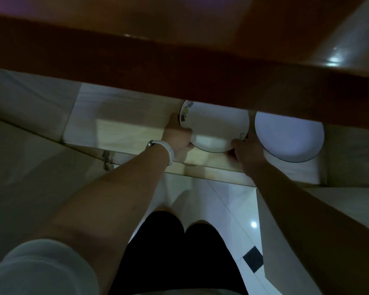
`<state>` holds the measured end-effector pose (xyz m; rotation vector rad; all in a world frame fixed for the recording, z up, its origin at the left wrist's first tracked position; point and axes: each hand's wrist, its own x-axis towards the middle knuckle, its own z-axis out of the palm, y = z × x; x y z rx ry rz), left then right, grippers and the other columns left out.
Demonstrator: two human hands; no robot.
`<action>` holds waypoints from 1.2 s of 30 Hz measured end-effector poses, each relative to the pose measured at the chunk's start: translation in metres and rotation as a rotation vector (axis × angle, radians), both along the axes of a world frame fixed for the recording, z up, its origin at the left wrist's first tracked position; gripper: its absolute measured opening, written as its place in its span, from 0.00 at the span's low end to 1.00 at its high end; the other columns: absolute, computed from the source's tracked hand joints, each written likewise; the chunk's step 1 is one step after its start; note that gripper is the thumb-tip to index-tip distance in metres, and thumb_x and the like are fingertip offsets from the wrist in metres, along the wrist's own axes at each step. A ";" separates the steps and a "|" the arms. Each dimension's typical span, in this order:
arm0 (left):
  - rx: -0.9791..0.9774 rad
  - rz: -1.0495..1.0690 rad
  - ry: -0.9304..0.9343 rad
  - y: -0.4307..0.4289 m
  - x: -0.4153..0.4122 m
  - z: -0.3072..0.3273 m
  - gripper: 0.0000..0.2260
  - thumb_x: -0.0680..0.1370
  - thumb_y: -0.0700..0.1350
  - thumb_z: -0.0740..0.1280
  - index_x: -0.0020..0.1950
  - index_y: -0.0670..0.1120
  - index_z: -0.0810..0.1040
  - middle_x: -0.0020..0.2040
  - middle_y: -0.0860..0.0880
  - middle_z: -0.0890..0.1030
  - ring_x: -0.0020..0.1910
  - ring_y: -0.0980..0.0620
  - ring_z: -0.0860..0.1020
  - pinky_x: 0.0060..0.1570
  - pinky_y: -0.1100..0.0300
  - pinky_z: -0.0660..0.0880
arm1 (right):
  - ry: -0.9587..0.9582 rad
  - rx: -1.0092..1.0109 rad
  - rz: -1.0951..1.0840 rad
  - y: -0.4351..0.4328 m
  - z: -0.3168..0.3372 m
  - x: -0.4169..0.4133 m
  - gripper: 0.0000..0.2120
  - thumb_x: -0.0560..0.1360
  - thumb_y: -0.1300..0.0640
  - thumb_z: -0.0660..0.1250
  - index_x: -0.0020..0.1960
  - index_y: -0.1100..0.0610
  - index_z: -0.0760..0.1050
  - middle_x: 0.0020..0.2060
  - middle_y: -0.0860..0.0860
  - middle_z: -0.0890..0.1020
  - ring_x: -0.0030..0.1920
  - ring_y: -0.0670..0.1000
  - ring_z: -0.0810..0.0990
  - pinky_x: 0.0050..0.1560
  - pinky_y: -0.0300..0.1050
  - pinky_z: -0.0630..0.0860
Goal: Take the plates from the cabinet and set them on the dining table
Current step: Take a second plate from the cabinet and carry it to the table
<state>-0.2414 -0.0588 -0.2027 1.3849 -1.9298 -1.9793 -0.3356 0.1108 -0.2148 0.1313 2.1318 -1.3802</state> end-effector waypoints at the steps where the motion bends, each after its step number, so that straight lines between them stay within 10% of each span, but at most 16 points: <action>1: 0.007 -0.007 0.002 0.000 0.002 0.002 0.16 0.73 0.32 0.62 0.59 0.45 0.69 0.49 0.47 0.78 0.44 0.46 0.79 0.32 0.50 0.82 | 0.001 0.003 0.007 0.001 0.002 0.001 0.15 0.75 0.69 0.60 0.58 0.56 0.71 0.42 0.55 0.79 0.32 0.53 0.80 0.23 0.41 0.77; 18: 0.103 0.178 0.069 0.096 0.109 0.098 0.18 0.72 0.32 0.67 0.50 0.54 0.69 0.50 0.51 0.79 0.52 0.46 0.79 0.54 0.41 0.78 | -0.094 0.034 0.149 0.080 0.113 0.064 0.15 0.73 0.67 0.61 0.59 0.59 0.73 0.51 0.53 0.81 0.47 0.50 0.80 0.33 0.40 0.80; 31: 0.251 0.139 0.128 0.160 0.183 0.217 0.26 0.73 0.31 0.66 0.65 0.55 0.70 0.56 0.49 0.81 0.51 0.47 0.79 0.40 0.53 0.78 | -0.138 -0.068 0.219 0.153 0.217 0.127 0.21 0.72 0.66 0.61 0.62 0.52 0.71 0.55 0.51 0.80 0.55 0.53 0.79 0.38 0.44 0.82; 36: 0.277 0.048 0.166 0.164 0.203 0.258 0.27 0.67 0.37 0.70 0.63 0.55 0.72 0.53 0.52 0.83 0.55 0.44 0.80 0.50 0.39 0.79 | -0.031 -0.050 0.170 0.164 0.266 0.145 0.26 0.71 0.68 0.62 0.64 0.48 0.71 0.52 0.45 0.81 0.53 0.47 0.80 0.45 0.41 0.78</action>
